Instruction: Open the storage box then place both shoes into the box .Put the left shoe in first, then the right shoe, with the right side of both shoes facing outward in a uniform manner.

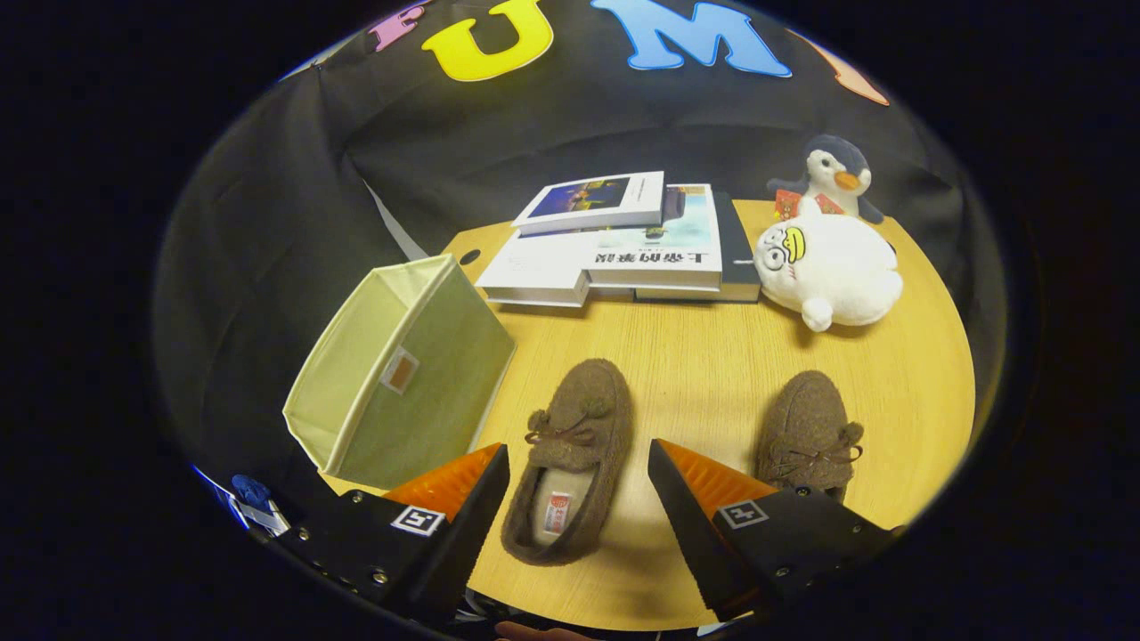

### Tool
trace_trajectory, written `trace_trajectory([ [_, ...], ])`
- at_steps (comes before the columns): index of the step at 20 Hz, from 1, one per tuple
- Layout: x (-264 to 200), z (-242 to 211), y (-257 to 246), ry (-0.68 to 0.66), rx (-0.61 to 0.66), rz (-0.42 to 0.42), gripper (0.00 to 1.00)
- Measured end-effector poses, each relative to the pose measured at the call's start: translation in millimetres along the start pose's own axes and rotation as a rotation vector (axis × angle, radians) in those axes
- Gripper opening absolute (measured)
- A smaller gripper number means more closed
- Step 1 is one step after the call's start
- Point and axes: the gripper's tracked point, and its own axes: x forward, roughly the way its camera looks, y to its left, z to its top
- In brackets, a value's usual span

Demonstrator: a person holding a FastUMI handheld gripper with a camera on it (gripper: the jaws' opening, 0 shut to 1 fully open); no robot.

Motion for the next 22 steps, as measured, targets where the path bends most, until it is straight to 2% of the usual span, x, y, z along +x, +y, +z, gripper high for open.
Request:
trace_trajectory([
  [7,31,-30,-13,0.081,0.028,-0.048,0.95],
  [8,36,-35,-18,0.102,0.032,-0.07,0.91],
  [12,71,-42,-28,0.151,0.035,-0.114,0.86],
  [14,81,-41,-37,0.16,0.027,-0.163,0.82],
  [16,92,-40,-23,0.162,0.062,-0.102,0.48],
  [18,91,-38,-26,0.171,0.032,-0.146,0.12],
  [19,88,-36,-31,0.169,0.029,-0.18,0.12],
  [20,84,-33,-26,0.167,0.021,-0.184,0.0],
  [22,75,-31,-22,0.181,0.033,-0.169,0.0],
])
